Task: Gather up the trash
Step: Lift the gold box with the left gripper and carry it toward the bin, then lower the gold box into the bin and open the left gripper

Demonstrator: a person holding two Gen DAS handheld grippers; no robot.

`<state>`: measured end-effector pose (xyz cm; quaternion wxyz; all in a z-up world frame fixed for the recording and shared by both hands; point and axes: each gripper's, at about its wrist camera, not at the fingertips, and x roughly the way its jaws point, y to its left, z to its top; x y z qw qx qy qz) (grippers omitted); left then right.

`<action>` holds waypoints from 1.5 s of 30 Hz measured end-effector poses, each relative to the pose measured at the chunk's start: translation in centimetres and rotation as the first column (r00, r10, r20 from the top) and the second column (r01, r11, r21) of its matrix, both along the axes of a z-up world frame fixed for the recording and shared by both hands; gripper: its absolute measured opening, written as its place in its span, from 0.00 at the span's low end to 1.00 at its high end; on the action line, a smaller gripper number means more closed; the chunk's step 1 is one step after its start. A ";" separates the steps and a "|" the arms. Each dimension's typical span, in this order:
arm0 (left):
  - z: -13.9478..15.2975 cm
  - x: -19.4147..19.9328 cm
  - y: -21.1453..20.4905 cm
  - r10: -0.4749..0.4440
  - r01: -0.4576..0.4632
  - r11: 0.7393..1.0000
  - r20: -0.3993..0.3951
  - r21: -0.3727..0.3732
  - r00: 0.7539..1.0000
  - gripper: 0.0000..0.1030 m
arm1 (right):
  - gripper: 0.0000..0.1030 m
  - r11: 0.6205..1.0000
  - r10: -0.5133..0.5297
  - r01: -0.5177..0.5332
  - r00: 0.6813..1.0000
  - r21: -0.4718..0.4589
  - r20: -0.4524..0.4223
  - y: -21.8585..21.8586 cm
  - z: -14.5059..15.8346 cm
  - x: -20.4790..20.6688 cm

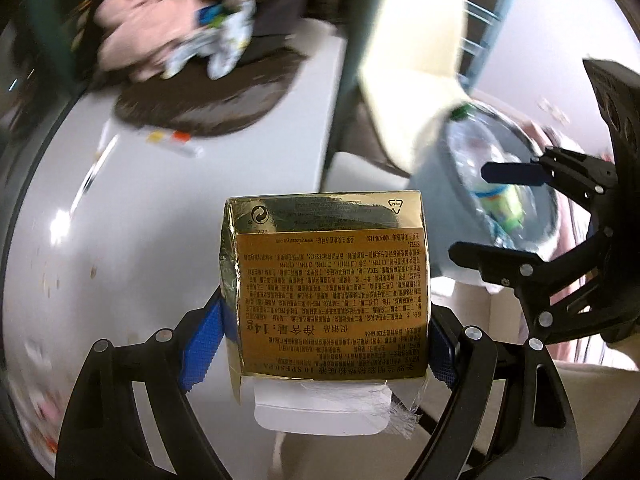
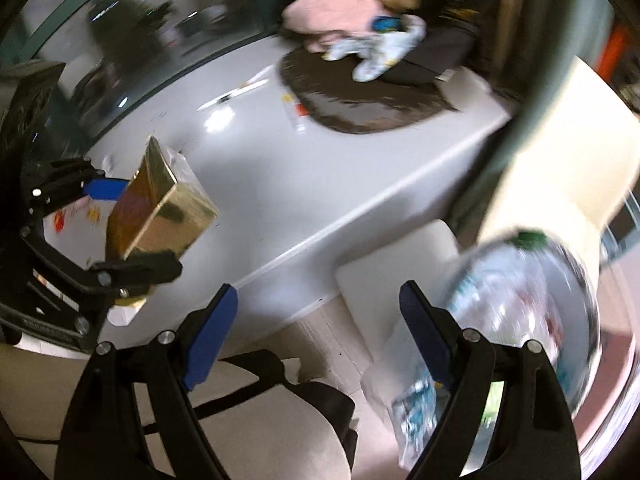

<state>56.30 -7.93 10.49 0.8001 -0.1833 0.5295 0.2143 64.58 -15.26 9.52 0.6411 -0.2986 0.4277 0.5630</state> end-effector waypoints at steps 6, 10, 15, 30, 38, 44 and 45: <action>0.6 3.3 -1.9 -0.233 0.233 0.973 -0.007 0.004 0.973 0.80 | 0.77 0.977 -0.213 0.214 0.977 0.018 -0.015 -3.1 0.5 1.3; 1.4 4.9 -3.2 -0.324 0.325 0.944 -0.013 0.052 0.946 0.80 | 0.77 0.951 -0.307 0.308 0.951 0.035 -0.035 -4.7 0.8 1.8; 2.2 6.9 -4.5 -0.392 0.391 0.919 -0.008 0.055 0.920 0.80 | 0.77 0.922 -0.383 0.384 0.923 0.050 -0.029 -6.7 1.2 2.3; 1.5 14.7 -10.1 -0.470 0.470 0.883 -0.006 0.000 0.883 0.80 | 0.77 0.880 -0.473 0.474 0.881 0.029 -0.022 -12.7 0.8 9.6; 0.7 18.6 -12.4 -0.501 0.500 0.866 -0.013 -0.007 0.866 0.80 | 0.77 0.867 -0.499 0.499 0.867 0.003 -0.011 -14.9 -0.1 13.0; -0.5 21.0 -13.7 -0.522 0.521 0.853 -0.025 -0.011 0.853 0.80 | 0.77 0.860 -0.510 0.510 0.860 -0.014 -0.020 -16.3 -1.0 15.4; -0.9 21.6 -13.8 -0.521 0.521 0.854 -0.035 -0.011 0.853 0.80 | 0.77 0.860 -0.511 0.511 0.859 -0.016 -0.027 -16.5 -1.2 15.9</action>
